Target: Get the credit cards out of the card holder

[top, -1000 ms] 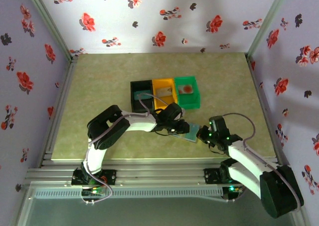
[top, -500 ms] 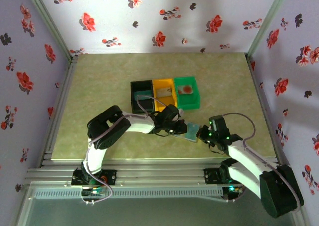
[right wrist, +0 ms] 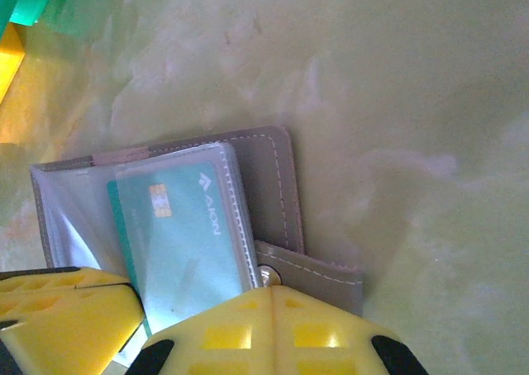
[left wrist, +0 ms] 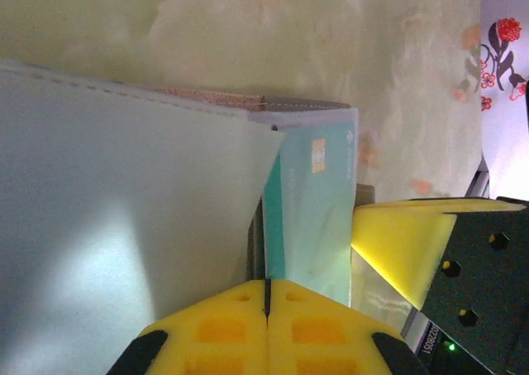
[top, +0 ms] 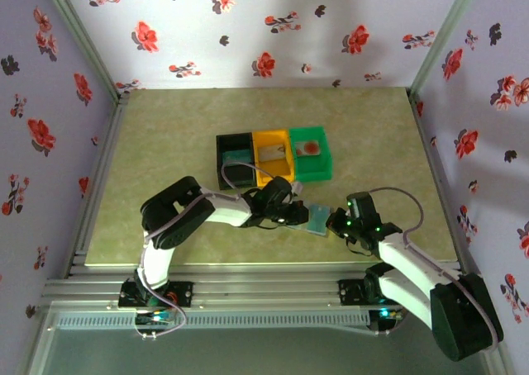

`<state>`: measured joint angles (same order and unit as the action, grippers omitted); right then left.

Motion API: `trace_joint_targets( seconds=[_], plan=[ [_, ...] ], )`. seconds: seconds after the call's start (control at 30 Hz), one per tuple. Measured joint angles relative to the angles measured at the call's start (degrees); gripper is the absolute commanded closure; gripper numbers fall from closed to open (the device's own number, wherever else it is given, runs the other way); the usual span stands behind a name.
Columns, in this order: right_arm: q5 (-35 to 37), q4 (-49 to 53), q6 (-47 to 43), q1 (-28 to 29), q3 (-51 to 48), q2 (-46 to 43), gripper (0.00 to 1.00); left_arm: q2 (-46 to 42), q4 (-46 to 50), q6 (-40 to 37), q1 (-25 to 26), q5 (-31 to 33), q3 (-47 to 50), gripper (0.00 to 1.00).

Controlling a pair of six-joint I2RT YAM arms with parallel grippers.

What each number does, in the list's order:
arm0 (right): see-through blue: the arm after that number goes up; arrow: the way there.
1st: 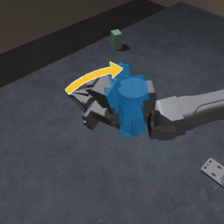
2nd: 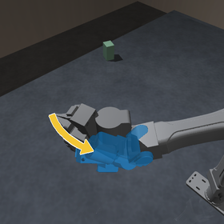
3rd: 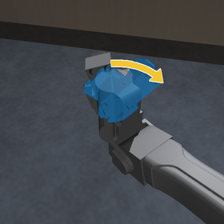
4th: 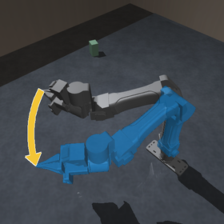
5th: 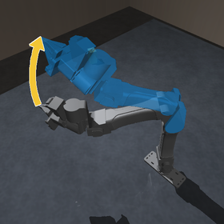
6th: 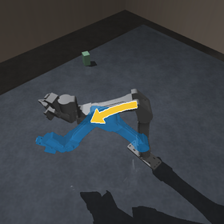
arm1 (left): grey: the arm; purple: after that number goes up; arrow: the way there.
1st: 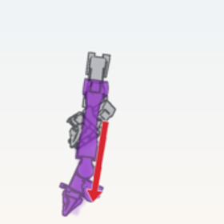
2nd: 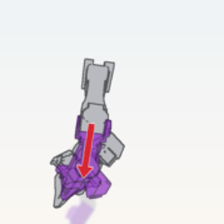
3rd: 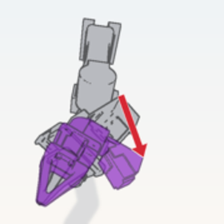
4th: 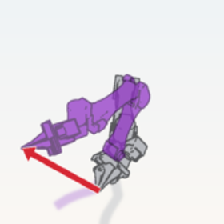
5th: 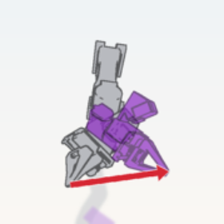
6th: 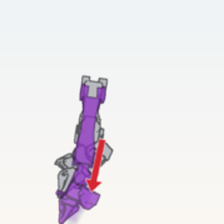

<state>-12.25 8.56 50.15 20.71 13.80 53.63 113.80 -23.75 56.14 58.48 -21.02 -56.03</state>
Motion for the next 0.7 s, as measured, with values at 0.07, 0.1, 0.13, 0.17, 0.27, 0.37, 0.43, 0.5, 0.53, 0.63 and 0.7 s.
trace_joint_targets(
  seconds=[0.07,0.1,0.13,0.17,0.27,0.37,0.43,0.5,0.53,0.63,0.7],
  plan=[
    [-0.02,-0.20,0.00,0.00,0.00,0.02,1.00,-0.44,-0.85,0.02,0.00,0.00,0.87,1.00],
    [-0.02,-0.20,0.00,0.00,0.00,0.02,1.00,-0.52,-1.29,0.02,-0.07,0.00,1.22,1.00],
    [-0.02,-0.20,0.00,0.00,0.00,0.02,1.00,-0.66,-1.60,0.02,-0.15,-0.02,1.49,1.00],
    [-0.02,-0.20,-0.02,0.00,0.00,0.02,1.00,-0.81,-1.99,0.02,-0.24,-0.02,1.86,1.00],
    [-0.20,-0.20,-0.07,-0.02,0.00,0.04,1.00,-1.49,-2.75,0.02,-0.44,-0.02,3.10,1.00],
    [-0.24,-0.24,-0.17,-0.11,0.00,0.09,1.00,-2.36,-3.34,0.02,-0.76,-0.02,4.48,1.00],
    [-0.42,-0.37,-0.20,-0.11,0.00,0.20,1.00,-2.84,-3.58,0.04,-0.92,-0.02,5.16,1.00],
    [-0.70,-0.72,-0.24,-0.11,0.00,0.46,1.00,-3.32,-3.76,0.04,-1.03,-0.02,5.81,1.00],
    [-0.90,-0.90,-0.35,-0.11,0.02,0.63,1.00,-3.48,-3.89,0.07,-1.14,-0.02,6.05,1.00],
    [-1.95,-1.49,-0.68,-0.17,0.26,1.53,1.00,-4.04,-4.35,0.07,-1.22,-0.02,6.97,1.00],
    [-2.89,-1.44,-1.09,-0.22,0.63,2.14,1.00,-4.57,-4.76,0.11,-1.40,0.02,7.96,1.00]
  ],
)
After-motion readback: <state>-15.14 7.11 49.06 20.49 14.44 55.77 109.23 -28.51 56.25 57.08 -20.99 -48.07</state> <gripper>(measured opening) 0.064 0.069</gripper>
